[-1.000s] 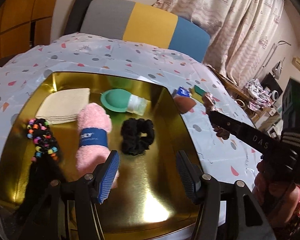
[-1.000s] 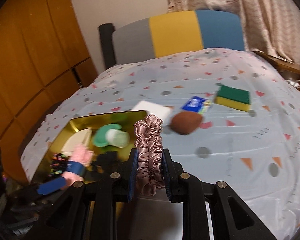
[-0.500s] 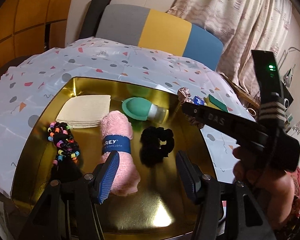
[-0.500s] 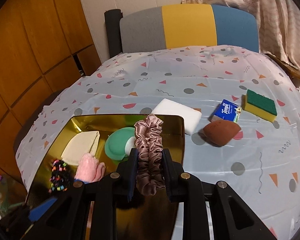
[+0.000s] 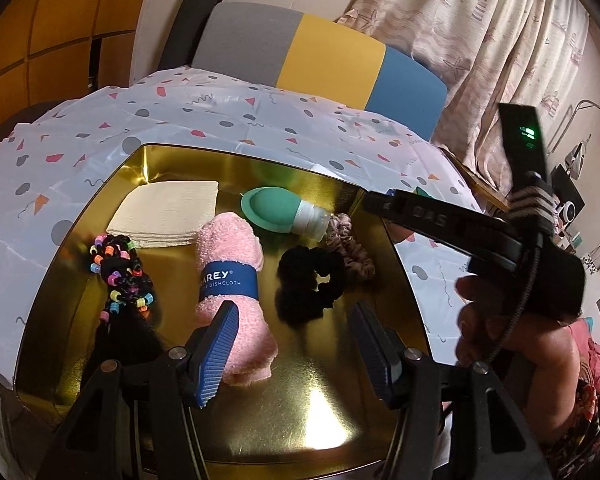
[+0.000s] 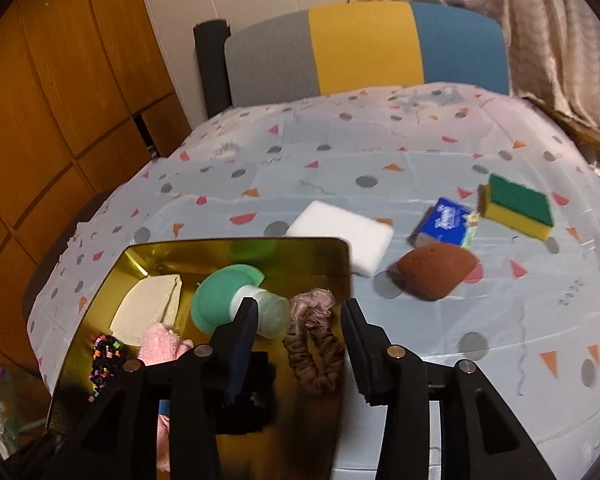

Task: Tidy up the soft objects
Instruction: 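Lower the satin scrunchie into the gold tray and open the right gripper, then grasp the brown egg-shaped sponge with the right gripper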

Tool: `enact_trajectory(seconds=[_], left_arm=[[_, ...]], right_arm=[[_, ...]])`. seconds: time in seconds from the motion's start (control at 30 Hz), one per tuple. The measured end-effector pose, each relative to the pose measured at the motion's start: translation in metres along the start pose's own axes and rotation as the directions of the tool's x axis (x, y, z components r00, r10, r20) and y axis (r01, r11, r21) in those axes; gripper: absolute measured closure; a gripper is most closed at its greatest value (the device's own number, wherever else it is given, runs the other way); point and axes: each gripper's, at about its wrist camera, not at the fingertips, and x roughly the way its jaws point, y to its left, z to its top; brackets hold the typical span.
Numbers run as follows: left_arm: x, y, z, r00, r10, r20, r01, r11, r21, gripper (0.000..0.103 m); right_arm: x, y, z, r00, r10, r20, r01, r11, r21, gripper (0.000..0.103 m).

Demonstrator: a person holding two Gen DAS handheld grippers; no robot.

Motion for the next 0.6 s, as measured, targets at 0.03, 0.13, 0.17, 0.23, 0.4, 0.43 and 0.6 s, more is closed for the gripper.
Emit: enact_trajectory(seconds=[0.03,0.13,0.17,0.23,0.4,0.43,0.6], left_arm=[[0.000,0.000,0.000,1.000,-0.002,0.001,0.002,1.000,0.000,0.044],[-0.001,-0.002,0.000,1.000,-0.019,0.002,0.019,1.000,0.003,0.044],[-0.001,-0.002,0.000,1.000,-0.026,0.003,0.026,1.000,0.005,0.044],[-0.001,-0.006,-0.001,0.999,-0.041,0.002,0.041,0.999,0.016,0.044],[0.000,-0.015,-0.006,0.998,-0.060,-0.009,0.061,0.997,0.045,0.044],[0.000,-0.017,-0.006,0.998,-0.064,-0.012,0.064,0.997,0.051,0.044],[0.001,-0.026,-0.011,0.997,-0.077,-0.018,0.078,0.993,0.084,0.044]], right_arm=[[-0.004,-0.002,0.000,1.000,-0.008,0.012,0.008,1.000,-0.004,0.059],[-0.023,-0.017,-0.003,0.995,-0.066,0.078,0.066,0.998,-0.003,0.049],[-0.028,-0.022,-0.004,0.992,-0.085,0.097,0.085,0.996,0.004,0.048],[-0.037,-0.034,-0.006,0.986,-0.112,0.120,0.110,0.994,0.017,0.047],[-0.044,-0.065,-0.018,0.979,-0.173,0.107,0.170,0.985,0.045,0.045],[-0.043,-0.070,-0.022,0.979,-0.178,0.095,0.174,0.983,0.052,0.045],[-0.036,-0.092,-0.045,0.979,-0.198,0.045,0.194,0.978,0.080,0.045]])
